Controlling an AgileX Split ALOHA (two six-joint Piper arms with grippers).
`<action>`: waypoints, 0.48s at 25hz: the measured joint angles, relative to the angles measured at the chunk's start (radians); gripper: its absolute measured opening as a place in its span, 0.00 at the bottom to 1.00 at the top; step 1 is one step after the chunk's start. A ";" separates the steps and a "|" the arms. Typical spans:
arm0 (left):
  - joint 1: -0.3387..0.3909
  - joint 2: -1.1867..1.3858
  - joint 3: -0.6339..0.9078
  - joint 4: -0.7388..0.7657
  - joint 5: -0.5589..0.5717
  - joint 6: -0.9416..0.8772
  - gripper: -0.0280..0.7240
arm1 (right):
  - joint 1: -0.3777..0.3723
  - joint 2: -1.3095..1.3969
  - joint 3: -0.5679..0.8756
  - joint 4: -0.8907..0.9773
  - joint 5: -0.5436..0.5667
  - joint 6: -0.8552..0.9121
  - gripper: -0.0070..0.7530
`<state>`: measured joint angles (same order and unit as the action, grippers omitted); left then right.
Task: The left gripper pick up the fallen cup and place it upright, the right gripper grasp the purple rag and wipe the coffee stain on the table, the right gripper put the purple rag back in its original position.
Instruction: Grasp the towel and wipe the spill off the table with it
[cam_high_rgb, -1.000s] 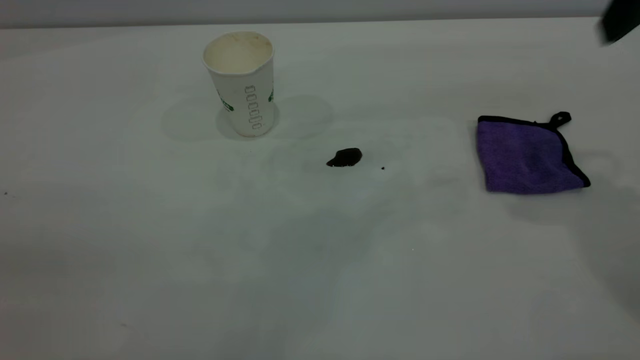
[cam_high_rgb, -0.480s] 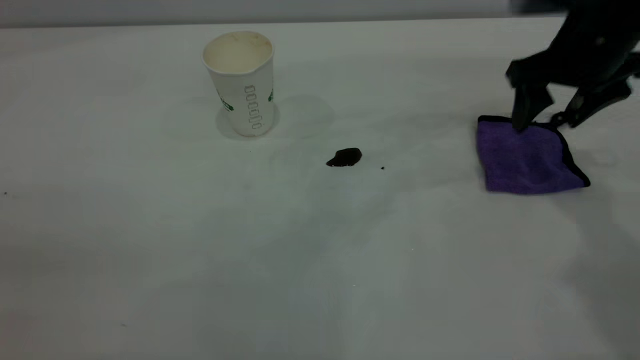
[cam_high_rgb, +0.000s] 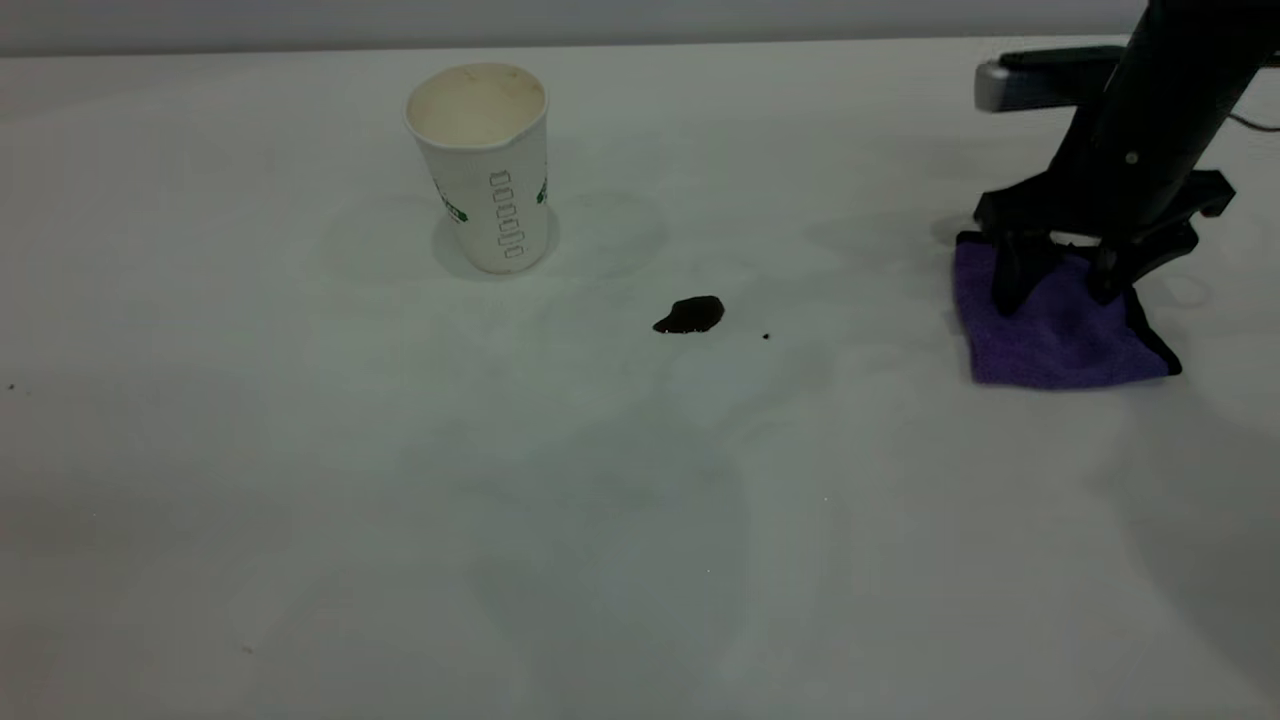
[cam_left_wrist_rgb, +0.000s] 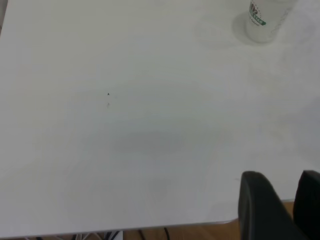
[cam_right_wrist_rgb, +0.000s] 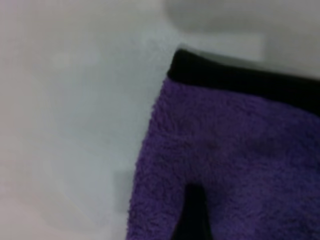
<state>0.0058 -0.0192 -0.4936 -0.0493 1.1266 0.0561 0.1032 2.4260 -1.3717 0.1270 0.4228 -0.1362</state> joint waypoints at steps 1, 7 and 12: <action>0.000 0.000 0.000 0.000 0.000 0.000 0.35 | 0.000 0.002 -0.004 -0.008 0.000 0.001 0.90; 0.000 0.000 0.000 0.000 0.000 0.000 0.35 | -0.006 0.021 -0.017 -0.037 -0.001 0.048 0.48; 0.000 0.000 0.000 0.000 0.000 0.000 0.35 | -0.006 0.024 -0.020 -0.021 0.000 0.035 0.10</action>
<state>0.0058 -0.0192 -0.4936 -0.0493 1.1266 0.0561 0.0968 2.4505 -1.3918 0.1057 0.4224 -0.1015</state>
